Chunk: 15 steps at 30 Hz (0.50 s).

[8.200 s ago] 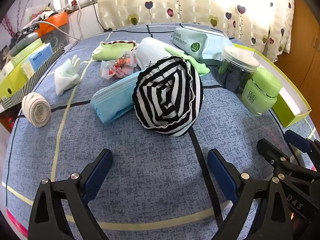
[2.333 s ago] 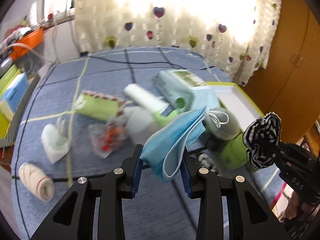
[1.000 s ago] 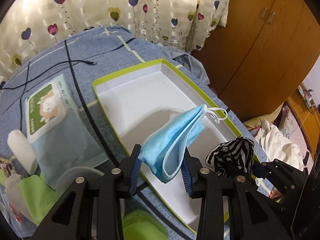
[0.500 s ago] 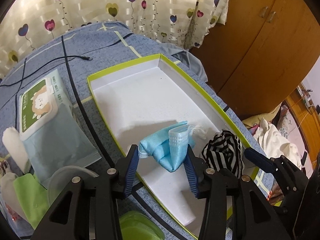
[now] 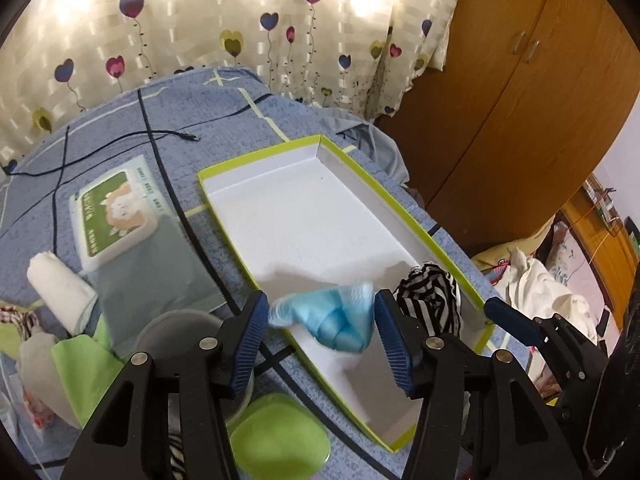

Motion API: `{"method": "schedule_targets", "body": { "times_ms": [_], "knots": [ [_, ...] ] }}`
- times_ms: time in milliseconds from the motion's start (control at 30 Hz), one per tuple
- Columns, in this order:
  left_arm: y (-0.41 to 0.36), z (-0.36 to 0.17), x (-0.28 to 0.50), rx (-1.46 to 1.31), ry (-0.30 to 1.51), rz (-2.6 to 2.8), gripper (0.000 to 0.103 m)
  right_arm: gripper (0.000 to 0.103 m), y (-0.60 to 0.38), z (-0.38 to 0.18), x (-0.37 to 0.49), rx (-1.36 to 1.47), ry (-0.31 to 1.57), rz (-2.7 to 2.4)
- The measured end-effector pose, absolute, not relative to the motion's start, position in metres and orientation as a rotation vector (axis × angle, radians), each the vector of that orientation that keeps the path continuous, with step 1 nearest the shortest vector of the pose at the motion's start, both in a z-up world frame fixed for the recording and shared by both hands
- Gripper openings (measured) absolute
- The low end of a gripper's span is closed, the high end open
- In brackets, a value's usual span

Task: Organize soft objects
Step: 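Carry the mask and sock ball into the white box and release both, then move the right tool to the second striped sock and grasp it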

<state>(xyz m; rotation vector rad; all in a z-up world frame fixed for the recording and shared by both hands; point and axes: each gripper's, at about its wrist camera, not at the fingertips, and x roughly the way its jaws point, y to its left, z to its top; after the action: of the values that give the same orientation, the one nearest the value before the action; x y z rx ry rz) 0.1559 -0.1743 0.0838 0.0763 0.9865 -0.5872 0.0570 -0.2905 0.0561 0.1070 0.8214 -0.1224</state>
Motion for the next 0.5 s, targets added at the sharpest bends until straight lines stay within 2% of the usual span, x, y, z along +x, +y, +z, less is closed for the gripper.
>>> {"method": "schedule_targets", "body": {
  "times_ms": [500],
  "knots": [
    [-0.083, 0.108, 0.118, 0.003, 0.893, -0.464, 0.055, 0.057, -0.242, 0.067, 0.034, 0.111, 0.772, 0.026]
  ]
}}
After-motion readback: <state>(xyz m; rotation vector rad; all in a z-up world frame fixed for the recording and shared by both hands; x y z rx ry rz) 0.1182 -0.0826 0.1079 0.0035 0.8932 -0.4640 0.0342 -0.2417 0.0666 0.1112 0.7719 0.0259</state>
